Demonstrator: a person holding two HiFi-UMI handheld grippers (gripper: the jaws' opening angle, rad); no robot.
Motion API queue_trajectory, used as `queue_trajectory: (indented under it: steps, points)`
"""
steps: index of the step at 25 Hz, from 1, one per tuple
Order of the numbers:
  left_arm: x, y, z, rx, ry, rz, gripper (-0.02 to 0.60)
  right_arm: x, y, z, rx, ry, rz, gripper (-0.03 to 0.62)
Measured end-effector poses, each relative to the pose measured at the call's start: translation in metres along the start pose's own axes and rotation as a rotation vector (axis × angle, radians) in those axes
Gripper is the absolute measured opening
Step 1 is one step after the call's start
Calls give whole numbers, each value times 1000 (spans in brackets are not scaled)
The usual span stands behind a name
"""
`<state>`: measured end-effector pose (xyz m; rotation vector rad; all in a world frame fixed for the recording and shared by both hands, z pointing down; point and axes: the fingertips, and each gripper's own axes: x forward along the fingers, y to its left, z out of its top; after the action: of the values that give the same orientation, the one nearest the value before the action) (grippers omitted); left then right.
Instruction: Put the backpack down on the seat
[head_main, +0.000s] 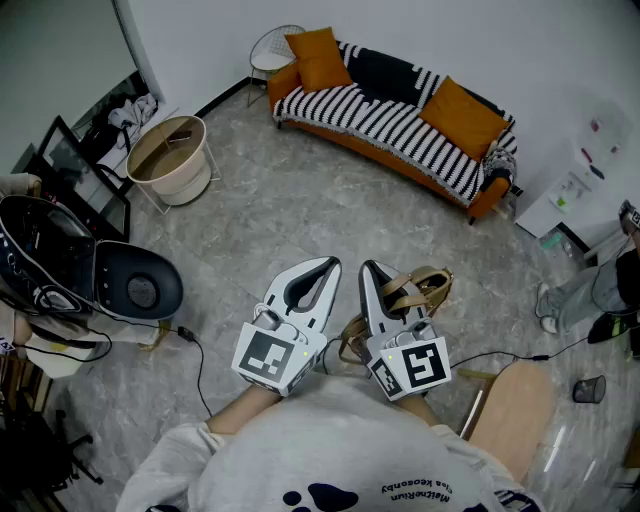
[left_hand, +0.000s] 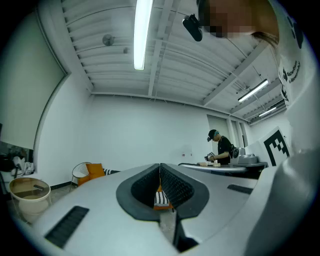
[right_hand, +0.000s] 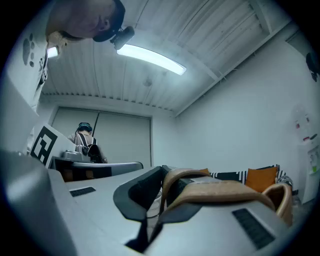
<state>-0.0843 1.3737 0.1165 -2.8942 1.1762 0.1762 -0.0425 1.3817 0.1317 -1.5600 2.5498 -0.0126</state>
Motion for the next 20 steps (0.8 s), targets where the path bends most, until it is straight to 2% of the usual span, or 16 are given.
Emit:
queue_trajectory:
  steps: [5, 11, 16, 20]
  points:
    - [8, -1, -16, 10, 66, -27, 20, -4, -13, -7, 1, 14, -29, 34]
    - [31, 12, -28, 5, 65, -60, 20, 15, -31, -14, -15, 20, -56, 34]
    - [65, 54, -37, -27, 68, -44, 20, 60, -59, -21, 42, 22, -58, 34]
    - [100, 110, -38, -45, 57, -34, 20, 120, -72, -18, 69, 18, -25, 34]
